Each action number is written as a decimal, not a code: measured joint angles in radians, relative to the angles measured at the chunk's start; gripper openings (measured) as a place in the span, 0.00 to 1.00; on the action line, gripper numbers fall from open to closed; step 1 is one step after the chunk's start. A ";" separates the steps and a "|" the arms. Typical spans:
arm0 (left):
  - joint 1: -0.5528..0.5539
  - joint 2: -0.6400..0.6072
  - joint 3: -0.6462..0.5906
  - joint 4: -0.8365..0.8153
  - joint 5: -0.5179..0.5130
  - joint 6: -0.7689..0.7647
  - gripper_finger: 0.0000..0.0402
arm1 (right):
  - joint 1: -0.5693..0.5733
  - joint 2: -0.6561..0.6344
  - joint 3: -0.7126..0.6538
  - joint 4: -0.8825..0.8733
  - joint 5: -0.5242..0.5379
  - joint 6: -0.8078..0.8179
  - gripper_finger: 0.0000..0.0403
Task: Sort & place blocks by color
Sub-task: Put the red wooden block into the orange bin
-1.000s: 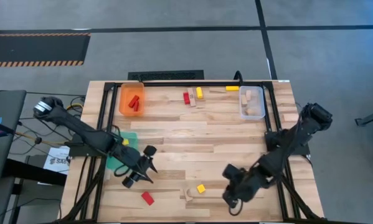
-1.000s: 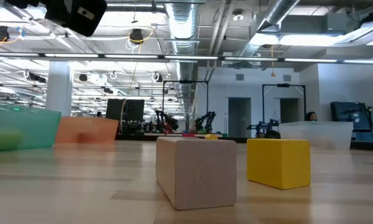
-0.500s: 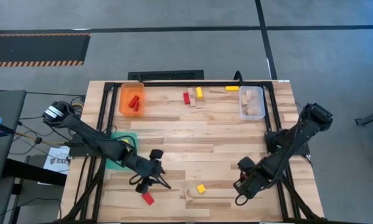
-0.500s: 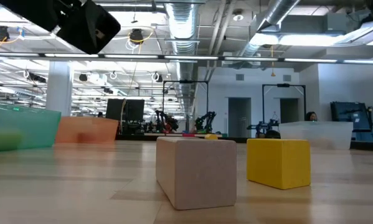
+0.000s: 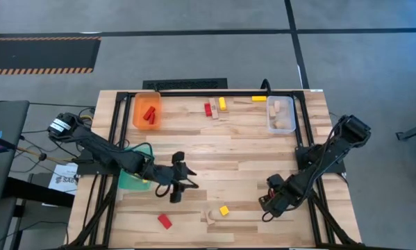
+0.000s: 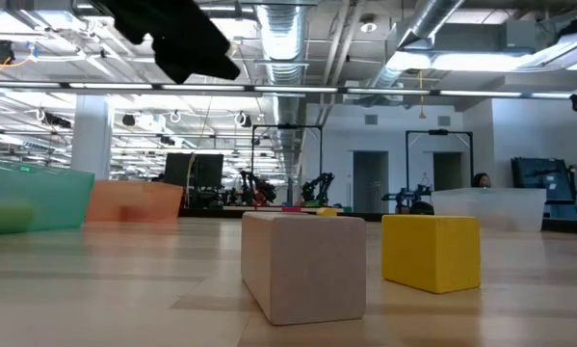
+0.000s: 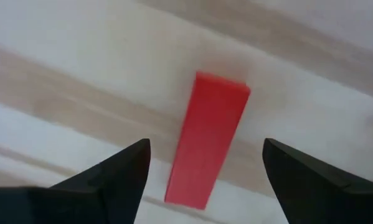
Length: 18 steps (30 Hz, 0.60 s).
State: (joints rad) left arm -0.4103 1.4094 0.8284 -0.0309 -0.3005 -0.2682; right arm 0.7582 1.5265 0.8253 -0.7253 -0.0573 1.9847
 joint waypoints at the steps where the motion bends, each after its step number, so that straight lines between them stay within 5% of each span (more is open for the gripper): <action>1: 0.007 0.000 0.000 0.009 -0.002 0.002 0.47 | 0.000 0.000 0.000 -0.002 0.009 0.012 0.82; 8: 0.052 0.000 0.000 0.076 -0.009 -0.017 0.47 | 0.001 0.053 0.000 0.029 0.024 0.050 0.77; 18: 0.069 -0.106 -0.001 -0.148 -0.307 -0.123 0.47 | 0.016 0.208 0.097 -0.003 -0.023 0.072 0.71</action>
State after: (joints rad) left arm -0.3416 1.3032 0.8276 -0.1787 -0.6071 -0.3908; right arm 0.7746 1.7348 0.9219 -0.7278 -0.0805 2.0565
